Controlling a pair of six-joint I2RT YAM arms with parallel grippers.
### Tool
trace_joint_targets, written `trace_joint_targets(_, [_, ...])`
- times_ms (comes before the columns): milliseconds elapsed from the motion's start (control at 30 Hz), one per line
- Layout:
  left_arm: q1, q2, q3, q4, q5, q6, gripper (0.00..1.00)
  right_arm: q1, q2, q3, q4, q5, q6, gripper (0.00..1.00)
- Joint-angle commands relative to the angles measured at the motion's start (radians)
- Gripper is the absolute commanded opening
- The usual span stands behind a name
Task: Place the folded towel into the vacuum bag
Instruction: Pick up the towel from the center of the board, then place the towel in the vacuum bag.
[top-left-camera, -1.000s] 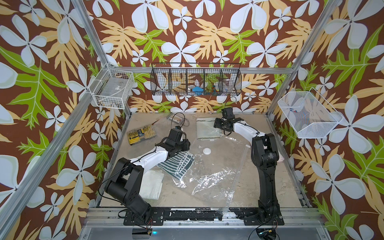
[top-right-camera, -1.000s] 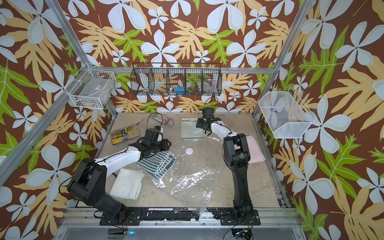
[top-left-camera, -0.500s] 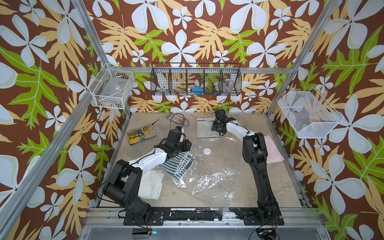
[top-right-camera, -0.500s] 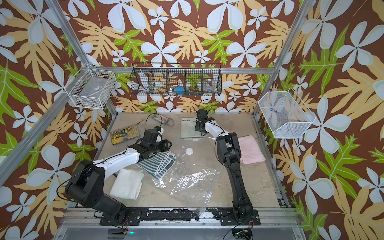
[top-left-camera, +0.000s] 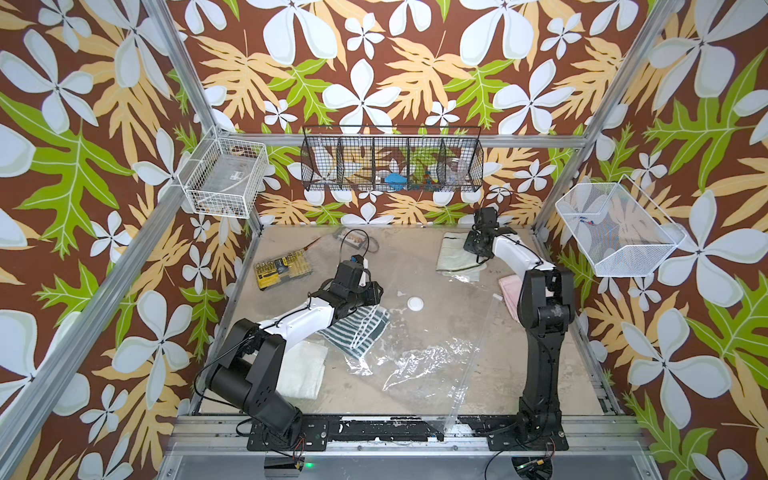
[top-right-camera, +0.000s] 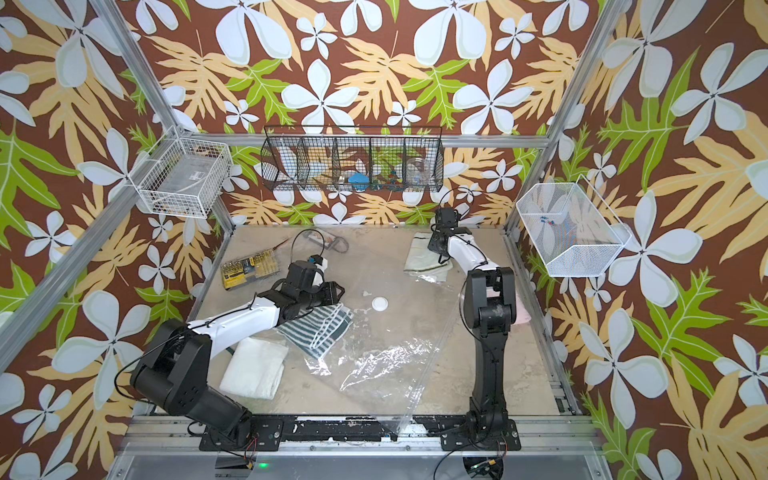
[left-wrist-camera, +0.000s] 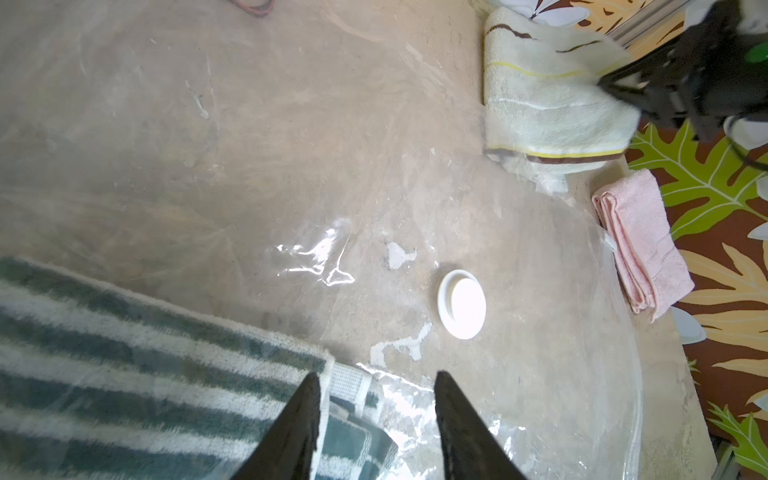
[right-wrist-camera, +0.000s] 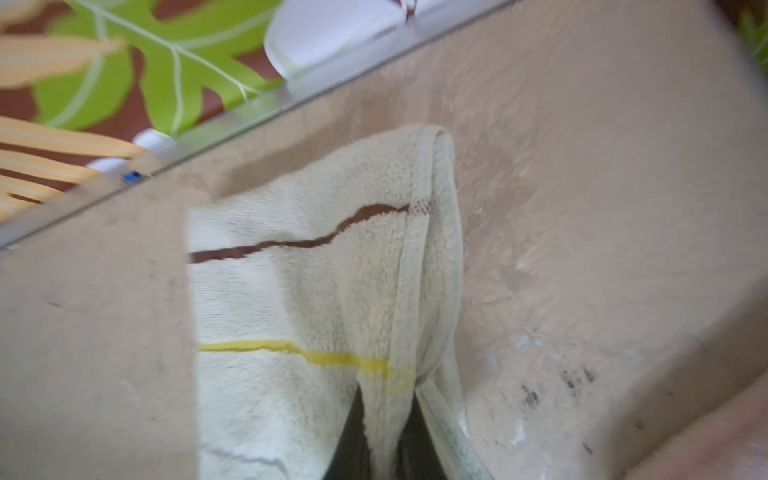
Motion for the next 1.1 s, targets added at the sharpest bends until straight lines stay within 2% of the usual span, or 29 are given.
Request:
trace_joint_targets(0, [0.002, -0.015, 0.002, -0.002, -0.003, -0.002, 0.47, 0.017, -0.091, -0.003, 0.037, 0.115, -0.075, 0.03])
trace_joint_targets(133, [0.002, -0.033, -0.006, 0.0, -0.001, -0.011, 0.47, 0.037, -0.196, -0.028, 0.028, 0.148, -0.095, 0.0])
trace_joint_targets(367, [0.002, -0.075, 0.007, -0.02, -0.006, -0.01, 0.47, 0.122, -0.41, -0.138, 0.028, 0.1, -0.1, 0.0])
trace_joint_targets(533, [0.002, -0.127, 0.043, -0.057, -0.017, -0.004, 0.47, 0.157, -0.566, -0.247, 0.003, -0.082, -0.043, 0.0])
trace_joint_targets(700, [0.002, -0.184, 0.072, -0.088, -0.026, 0.001, 0.47, 0.211, -0.7, -0.427, 0.015, -0.24, 0.013, 0.0])
trace_joint_targets(867, [0.002, -0.233, 0.091, -0.125, -0.027, 0.006, 0.48, 0.219, -0.845, -0.611, 0.047, -0.375, 0.072, 0.0])
trace_joint_targets(967, [0.002, -0.242, 0.088, -0.123, -0.013, -0.011, 0.48, 0.225, -0.891, -0.706, 0.063, -0.439, 0.098, 0.0])
trace_joint_targets(1067, [-0.003, -0.236, 0.081, -0.112, 0.002, -0.031, 0.48, 0.235, -0.905, -0.846, 0.157, -0.521, 0.144, 0.0])
